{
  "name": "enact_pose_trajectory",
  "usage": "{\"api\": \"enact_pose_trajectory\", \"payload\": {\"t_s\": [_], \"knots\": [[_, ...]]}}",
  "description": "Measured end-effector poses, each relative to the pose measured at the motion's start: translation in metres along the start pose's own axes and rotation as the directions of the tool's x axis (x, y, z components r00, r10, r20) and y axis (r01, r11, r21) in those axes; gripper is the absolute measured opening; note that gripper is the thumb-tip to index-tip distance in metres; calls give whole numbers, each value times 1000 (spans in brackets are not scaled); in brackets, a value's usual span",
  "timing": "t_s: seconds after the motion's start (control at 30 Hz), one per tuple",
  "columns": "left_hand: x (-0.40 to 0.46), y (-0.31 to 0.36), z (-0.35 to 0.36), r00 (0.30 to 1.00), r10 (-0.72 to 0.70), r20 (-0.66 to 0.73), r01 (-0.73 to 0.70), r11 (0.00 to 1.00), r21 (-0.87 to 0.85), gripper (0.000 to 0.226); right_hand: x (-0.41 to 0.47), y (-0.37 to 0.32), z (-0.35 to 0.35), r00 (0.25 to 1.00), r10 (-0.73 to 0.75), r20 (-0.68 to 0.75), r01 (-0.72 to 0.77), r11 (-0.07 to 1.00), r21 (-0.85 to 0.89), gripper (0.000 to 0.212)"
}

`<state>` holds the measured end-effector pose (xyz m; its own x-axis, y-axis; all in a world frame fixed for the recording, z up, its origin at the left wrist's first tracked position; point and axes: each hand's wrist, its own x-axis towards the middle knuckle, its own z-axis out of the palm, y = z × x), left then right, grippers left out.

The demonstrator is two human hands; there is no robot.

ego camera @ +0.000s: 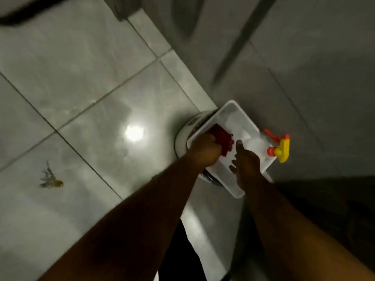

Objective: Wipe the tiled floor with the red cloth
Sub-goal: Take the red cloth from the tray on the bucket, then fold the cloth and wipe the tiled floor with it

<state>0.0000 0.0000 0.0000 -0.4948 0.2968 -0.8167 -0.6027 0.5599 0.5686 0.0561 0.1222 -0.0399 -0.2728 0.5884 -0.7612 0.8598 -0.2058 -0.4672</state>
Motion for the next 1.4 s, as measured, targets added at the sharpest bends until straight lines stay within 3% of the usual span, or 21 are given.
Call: {"api": "enact_pose_trajectory", "payload": {"t_s": [0.17,0.27,0.37,0.43,0.53,0.6,0.7,0.83,1.03,1.17,1.4], "knots": [[81,-24,38,995,-84,50,81,995,61,48,79,30,23,999,4,-51,-6,999,-50,62],[118,-36,54,995,-95,-21,97,981,169,48,112,44,28,997,66,-41,-68,996,-51,51],[140,-42,68,991,-35,-130,68,963,262,54,128,51,33,1000,10,-7,-10,998,-55,18],[144,-43,77,983,-11,-185,60,963,262,50,134,52,34,1000,-8,27,10,998,-64,36],[142,-48,82,968,-15,-249,57,985,163,36,122,47,31,999,-47,17,48,997,-64,32],[133,-46,80,961,30,-273,7,991,131,35,105,39,29,995,-95,-6,95,995,5,22],[103,-36,60,943,108,-314,-96,994,55,37,74,22,30,983,-179,-30,181,980,86,25],[51,-43,5,924,158,-348,-241,947,-210,33,25,2,43,959,-284,-12,284,955,85,31],[-4,-123,-85,907,13,-421,-218,870,-442,46,-48,9,118,904,-358,233,371,929,-11,31],[-41,-197,-133,872,-167,-460,-191,750,-633,47,-86,42,191,840,-369,398,420,907,-46,18],[-86,-361,-183,788,-348,-509,-146,697,-702,39,-145,144,318,697,-327,638,592,764,-256,34]]}}
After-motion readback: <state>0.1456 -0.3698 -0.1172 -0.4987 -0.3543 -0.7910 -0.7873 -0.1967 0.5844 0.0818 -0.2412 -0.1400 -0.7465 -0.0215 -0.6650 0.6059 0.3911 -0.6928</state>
